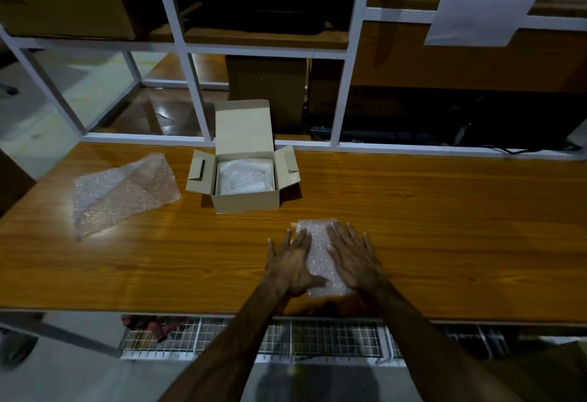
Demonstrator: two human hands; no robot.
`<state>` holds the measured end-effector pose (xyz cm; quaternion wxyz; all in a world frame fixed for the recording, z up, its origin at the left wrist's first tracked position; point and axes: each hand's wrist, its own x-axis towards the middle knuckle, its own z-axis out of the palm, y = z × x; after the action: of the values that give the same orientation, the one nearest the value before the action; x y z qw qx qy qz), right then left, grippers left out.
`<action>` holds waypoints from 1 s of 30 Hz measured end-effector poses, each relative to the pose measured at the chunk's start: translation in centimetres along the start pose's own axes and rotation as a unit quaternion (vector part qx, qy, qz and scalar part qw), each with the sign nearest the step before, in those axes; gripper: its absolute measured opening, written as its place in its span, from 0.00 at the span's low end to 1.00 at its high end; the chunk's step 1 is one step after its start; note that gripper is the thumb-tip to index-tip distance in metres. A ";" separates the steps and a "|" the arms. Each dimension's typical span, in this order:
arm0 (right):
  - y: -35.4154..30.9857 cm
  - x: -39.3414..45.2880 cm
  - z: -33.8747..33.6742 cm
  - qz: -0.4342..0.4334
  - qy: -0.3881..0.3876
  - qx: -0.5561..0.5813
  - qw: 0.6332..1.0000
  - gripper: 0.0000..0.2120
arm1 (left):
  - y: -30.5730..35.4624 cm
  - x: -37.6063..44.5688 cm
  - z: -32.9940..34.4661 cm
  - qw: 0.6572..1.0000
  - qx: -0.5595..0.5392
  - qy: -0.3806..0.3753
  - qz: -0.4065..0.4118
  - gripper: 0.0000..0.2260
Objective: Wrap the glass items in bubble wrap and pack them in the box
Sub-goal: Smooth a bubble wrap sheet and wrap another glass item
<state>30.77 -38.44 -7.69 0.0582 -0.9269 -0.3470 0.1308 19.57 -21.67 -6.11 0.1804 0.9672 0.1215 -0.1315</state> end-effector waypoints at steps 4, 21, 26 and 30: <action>-0.1 0.1 -0.6 0.011 -0.009 0.013 1.000 0.30 | 0.6 -1.1 0.2 0.999 -0.005 0.019 -0.043 0.57; 0.7 0.2 -4.1 0.034 0.011 0.218 0.975 0.55 | 2.4 -3.8 -1.2 0.872 -0.464 0.102 -0.118 0.06; -0.3 -0.6 -6.3 0.031 0.038 0.435 0.899 0.51 | 1.0 -5.6 -6.1 0.817 -0.557 0.132 -0.070 0.05; -2.1 -2.1 -7.4 0.018 0.106 0.550 0.828 0.33 | -0.5 -5.5 -7.2 0.740 -0.617 0.238 -0.121 0.16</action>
<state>29.96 -38.37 0.30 0.5927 -0.7556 -0.1926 0.2017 15.81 -19.51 1.89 0.6856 0.6212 0.3310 0.1859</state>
